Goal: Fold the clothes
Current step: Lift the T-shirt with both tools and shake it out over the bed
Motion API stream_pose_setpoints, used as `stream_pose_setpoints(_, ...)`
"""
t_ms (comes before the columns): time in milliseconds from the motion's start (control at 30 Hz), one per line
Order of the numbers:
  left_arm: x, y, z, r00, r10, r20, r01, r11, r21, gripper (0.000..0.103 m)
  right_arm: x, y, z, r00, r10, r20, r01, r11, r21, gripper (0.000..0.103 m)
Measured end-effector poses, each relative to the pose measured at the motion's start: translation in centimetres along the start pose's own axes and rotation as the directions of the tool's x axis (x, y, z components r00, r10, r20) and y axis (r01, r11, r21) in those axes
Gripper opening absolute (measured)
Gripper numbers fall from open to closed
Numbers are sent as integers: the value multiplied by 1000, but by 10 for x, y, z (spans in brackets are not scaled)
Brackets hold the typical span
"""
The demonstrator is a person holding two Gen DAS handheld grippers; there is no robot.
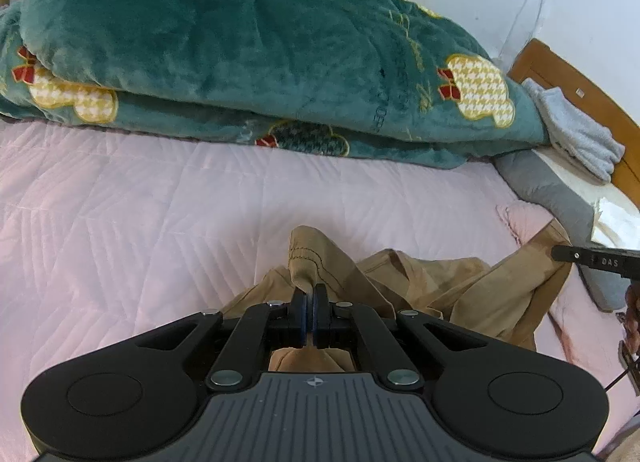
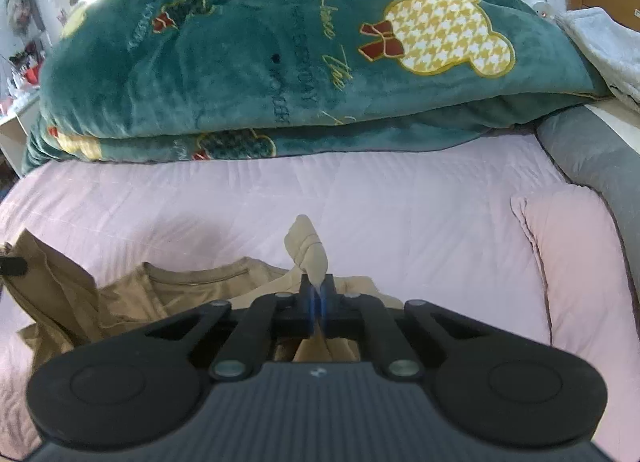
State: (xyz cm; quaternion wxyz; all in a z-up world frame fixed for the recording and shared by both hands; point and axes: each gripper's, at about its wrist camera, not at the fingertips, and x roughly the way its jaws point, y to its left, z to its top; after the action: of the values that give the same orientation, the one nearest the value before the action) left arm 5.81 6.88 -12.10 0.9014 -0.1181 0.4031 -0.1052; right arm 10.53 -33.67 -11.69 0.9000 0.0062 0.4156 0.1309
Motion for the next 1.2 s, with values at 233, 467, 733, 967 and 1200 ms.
stream_pose_setpoints(233,-114,-17,48,991,-64,114,65,998,-13,2,-114,8,40,992,50,113,-54,998,40,3)
stream_pose_setpoints(467,-168,-24,136,984,-38,176,37,999,9,2,-167,6,125,970,44,239,-53,998,30,3)
stream_pose_setpoints(733,-150,-20,254,967,34,254,-43,999,30,2,-139,35,219,944,60,326,-51,998,-38,3)
stream_pose_setpoints(967,-192,-55,319,923,15,384,-65,991,118,2,-158,66,268,902,71,425,-43,996,-74,3)
stream_pose_setpoints(1200,-234,-45,288,938,10,346,-36,997,67,2,-182,71,238,923,69,378,-41,996,-81,3)
